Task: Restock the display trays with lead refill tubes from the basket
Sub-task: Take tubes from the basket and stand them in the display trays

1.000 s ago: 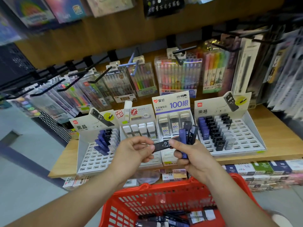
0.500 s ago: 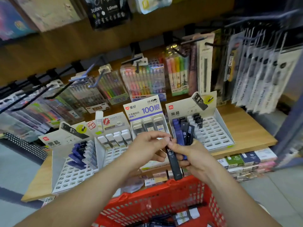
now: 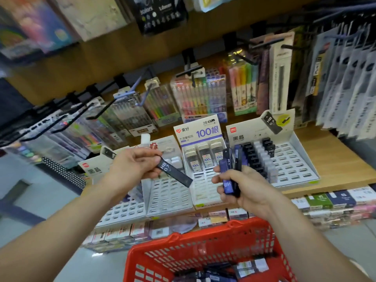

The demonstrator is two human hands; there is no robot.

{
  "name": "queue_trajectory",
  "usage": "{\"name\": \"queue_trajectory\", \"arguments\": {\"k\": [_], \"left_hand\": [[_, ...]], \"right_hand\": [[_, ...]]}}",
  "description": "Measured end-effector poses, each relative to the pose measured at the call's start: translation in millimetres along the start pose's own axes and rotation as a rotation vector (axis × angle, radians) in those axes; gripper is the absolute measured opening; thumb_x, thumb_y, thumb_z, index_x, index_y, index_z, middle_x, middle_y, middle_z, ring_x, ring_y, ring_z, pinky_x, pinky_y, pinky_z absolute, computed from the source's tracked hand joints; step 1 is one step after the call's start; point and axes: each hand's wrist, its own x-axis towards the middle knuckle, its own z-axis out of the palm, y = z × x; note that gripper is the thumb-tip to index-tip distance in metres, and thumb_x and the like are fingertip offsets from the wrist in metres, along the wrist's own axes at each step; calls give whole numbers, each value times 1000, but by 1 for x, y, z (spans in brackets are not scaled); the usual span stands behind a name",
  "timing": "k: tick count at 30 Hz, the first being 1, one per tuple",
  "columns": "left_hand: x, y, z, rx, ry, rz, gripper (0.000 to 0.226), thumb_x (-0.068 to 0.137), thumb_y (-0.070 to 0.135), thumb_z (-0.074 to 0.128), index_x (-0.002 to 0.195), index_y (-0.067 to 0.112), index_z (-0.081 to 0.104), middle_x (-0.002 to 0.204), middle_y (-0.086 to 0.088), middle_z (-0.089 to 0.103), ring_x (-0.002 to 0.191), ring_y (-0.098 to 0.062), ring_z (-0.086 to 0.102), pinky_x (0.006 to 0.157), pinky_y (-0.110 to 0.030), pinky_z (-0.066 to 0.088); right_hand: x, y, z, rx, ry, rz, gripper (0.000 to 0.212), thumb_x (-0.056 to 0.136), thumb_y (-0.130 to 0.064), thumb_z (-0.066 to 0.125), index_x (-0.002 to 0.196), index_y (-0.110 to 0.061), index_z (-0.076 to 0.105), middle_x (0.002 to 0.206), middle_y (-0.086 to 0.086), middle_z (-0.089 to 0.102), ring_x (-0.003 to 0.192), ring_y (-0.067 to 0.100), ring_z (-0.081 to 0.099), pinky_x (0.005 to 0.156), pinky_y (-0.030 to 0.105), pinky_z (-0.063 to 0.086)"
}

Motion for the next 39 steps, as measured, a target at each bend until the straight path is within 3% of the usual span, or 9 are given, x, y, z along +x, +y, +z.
{"name": "queue_trajectory", "arguments": {"k": [4,6,9,13,19,23,28,34,39], "left_hand": [[-1,-33,-75,99,183,18,12,90,0,59,92,6,68,77,-18,67,58,-11,65,60,-16,56],[0,-52,-102,119,261,16,15,91,-3,55,87,7,66,78,-19,63,56,-11,63,58,-15,55],[4,-80,-124,174,344,16,22,93,-6,51,82,10,62,78,-16,59,61,-18,59,61,-19,57],[18,-103,-137,289,374,66,28,90,-6,56,75,17,63,70,-11,61,67,-27,60,78,-40,56],[43,-113,-135,706,280,177,7,86,14,67,90,17,73,83,2,70,80,-17,63,78,-26,48],[46,-120,-121,719,207,166,14,89,15,64,100,13,73,91,4,65,88,-13,59,74,-16,37],[54,-130,-118,801,157,219,19,88,19,67,106,16,74,107,-3,72,97,-20,64,91,-32,48],[60,-130,-124,851,83,248,23,91,14,63,112,12,71,116,-5,69,109,-21,61,91,-20,39],[60,-140,-113,942,-5,237,38,92,-4,49,124,10,63,124,-8,64,114,-21,58,90,-19,39]], "right_hand": [[9,19,35,12,-64,13,15,95,-10,60,104,-1,66,81,13,72,72,25,73,62,33,62],[16,31,53,3,-30,9,14,94,-12,61,100,-1,66,74,11,71,67,23,73,58,29,61],[25,49,74,-100,32,-18,14,94,-18,63,96,-4,66,69,7,70,56,16,69,39,20,46],[37,71,91,-314,61,-36,20,94,-27,64,92,-7,64,63,4,67,44,13,49,38,21,31],[38,84,108,-497,-32,-6,16,99,-15,57,95,1,58,67,10,60,45,15,35,42,24,29],[37,86,117,-577,-87,-1,13,99,-8,54,93,2,58,72,12,59,49,15,35,47,27,28],[38,90,120,-620,-138,-1,21,99,-4,52,80,1,58,55,5,53,46,13,34,41,20,26],[37,89,115,-668,-128,44,17,99,-8,54,91,5,62,75,21,52,50,15,36,45,22,28],[35,88,118,-548,-98,132,11,96,3,54,102,8,61,76,14,61,47,10,42,41,18,31]]}}
